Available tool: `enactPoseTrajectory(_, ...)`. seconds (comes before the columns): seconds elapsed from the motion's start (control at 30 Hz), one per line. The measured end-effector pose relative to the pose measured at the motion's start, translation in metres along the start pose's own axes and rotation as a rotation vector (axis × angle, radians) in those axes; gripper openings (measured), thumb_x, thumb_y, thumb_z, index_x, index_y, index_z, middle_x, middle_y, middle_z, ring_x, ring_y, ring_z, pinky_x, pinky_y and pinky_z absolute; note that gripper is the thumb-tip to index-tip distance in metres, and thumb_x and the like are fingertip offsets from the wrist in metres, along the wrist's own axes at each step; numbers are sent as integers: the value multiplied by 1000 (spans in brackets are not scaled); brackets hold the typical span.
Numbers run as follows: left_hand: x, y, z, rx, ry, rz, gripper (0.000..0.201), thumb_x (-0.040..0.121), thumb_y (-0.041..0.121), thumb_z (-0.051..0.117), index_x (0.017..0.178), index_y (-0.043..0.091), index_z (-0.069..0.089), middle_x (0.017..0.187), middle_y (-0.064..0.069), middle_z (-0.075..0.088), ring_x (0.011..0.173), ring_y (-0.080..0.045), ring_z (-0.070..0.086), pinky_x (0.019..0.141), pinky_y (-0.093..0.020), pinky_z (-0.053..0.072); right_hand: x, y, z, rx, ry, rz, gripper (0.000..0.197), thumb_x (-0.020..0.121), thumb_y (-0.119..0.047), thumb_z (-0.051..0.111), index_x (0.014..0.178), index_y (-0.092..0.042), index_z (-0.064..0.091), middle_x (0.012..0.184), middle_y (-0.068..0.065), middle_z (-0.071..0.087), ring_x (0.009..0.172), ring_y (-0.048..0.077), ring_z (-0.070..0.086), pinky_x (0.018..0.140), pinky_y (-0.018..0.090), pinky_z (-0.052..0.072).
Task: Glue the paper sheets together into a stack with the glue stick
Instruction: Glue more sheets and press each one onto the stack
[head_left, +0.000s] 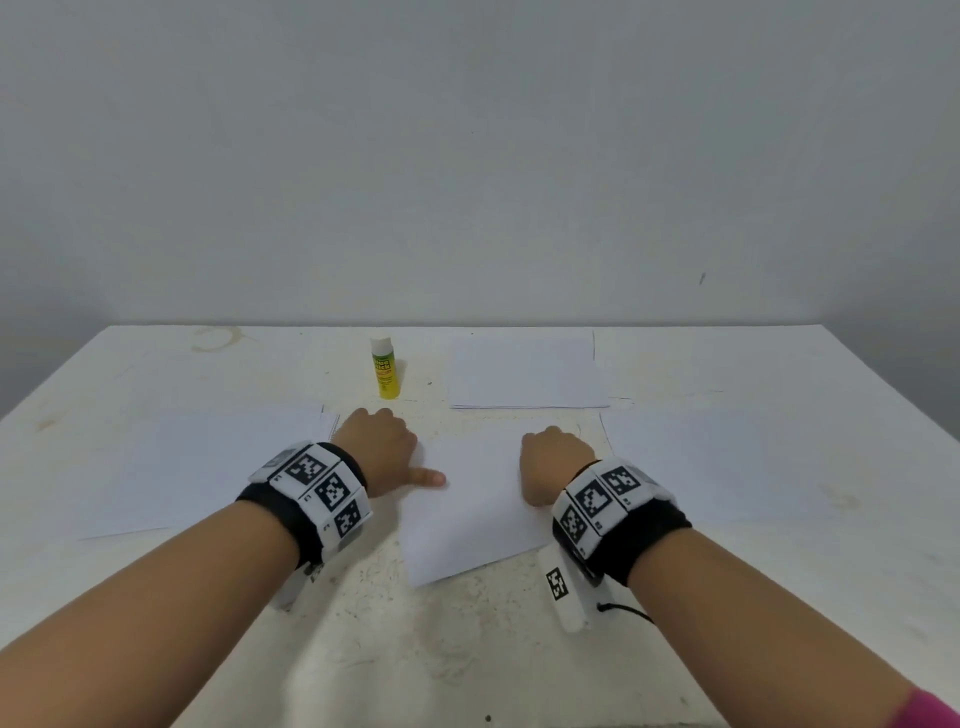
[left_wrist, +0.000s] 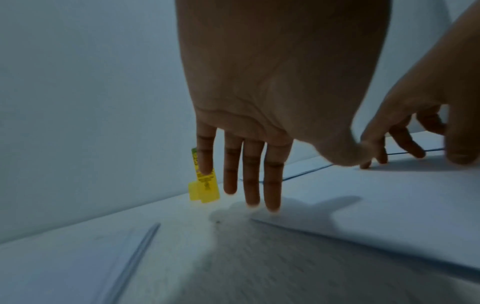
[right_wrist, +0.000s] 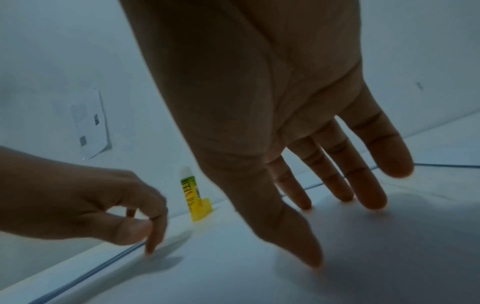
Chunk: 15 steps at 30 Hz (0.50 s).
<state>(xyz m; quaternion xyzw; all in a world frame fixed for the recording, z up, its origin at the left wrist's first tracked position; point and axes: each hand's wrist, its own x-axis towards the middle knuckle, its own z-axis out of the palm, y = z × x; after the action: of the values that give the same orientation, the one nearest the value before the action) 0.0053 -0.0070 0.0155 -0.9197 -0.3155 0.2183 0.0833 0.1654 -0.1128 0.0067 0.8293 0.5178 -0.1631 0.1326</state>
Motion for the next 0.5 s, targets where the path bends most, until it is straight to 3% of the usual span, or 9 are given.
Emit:
enactPoseTrajectory(0.07, 2, 11, 6, -114, 84, 50, 66, 92, 65, 35, 126, 11, 49, 128, -5, 48, 110, -21, 47, 91, -34, 40, 0, -7, 2, 21, -13, 28, 33, 92, -11, 47, 124, -5, 52, 129, 14, 45, 117, 27, 50, 86, 30, 43)
enactPoseTrajectory(0.13, 3, 24, 9, -225, 48, 155, 62, 96, 53, 40, 143, 13, 34, 145, -3, 35, 126, -22, 39, 100, -36, 38, -1, -11, 3, 42, -13, 56, 33, 94, -13, 45, 125, -5, 51, 129, 14, 44, 119, 29, 47, 92, 32, 43)
enactPoseTrajectory(0.17, 3, 30, 10, -239, 11, 184, 59, 98, 49, 41, 144, 14, 33, 145, -3, 36, 127, -22, 39, 100, -37, 39, -2, -12, 3, 53, -12, 69, 34, 94, -15, 44, 126, -6, 50, 129, 13, 44, 119, 29, 46, 93, 33, 43)
enactPoseTrajectory(0.23, 0, 37, 8, -244, 20, 199, 46, 98, 42, 44, 135, 14, 46, 132, -3, 48, 117, -22, 47, 92, -34, 43, -4, -13, 3, 84, -6, 71, 36, 95, -24, 46, 128, -9, 48, 130, 12, 46, 120, 30, 44, 93, 34, 42)
enactPoseTrajectory(0.33, -6, 38, 4, -275, 71, 237, 27, 94, 33, 50, 105, 14, 66, 104, -1, 66, 97, -21, 61, 79, -33, 50, -7, -19, 5, 99, -23, -32, 62, 89, -46, 60, 133, -9, 39, 131, 12, 44, 124, 33, 39, 97, 39, 41)
enactPoseTrajectory(0.4, -7, 34, 3, -308, 78, 224, 19, 88, 28, 57, 95, 15, 68, 96, 0, 68, 91, -19, 63, 75, -31, 51, -10, -28, 6, 84, -52, -122, 71, 84, -44, 67, 135, -8, 35, 133, 13, 41, 127, 34, 33, 97, 41, 41)
enactPoseTrajectory(0.43, -8, 32, 3, -316, 77, 199, 21, 86, 30, 63, 101, 16, 66, 102, 1, 66, 95, -17, 60, 76, -28, 48, -11, -32, 6, 82, -67, -155, 70, 84, -40, 69, 136, -8, 34, 133, 13, 40, 129, 34, 31, 97, 41, 41)
enactPoseTrajectory(0.5, -6, 28, 8, -311, 39, 138, 60, 79, 43, 73, 127, 16, 50, 129, -1, 52, 117, -18, 48, 90, -28, 44, -10, -38, 4, 70, -91, -199, 68, 84, -31, 70, 138, -10, 33, 134, 10, 38, 130, 33, 29, 95, 41, 41)
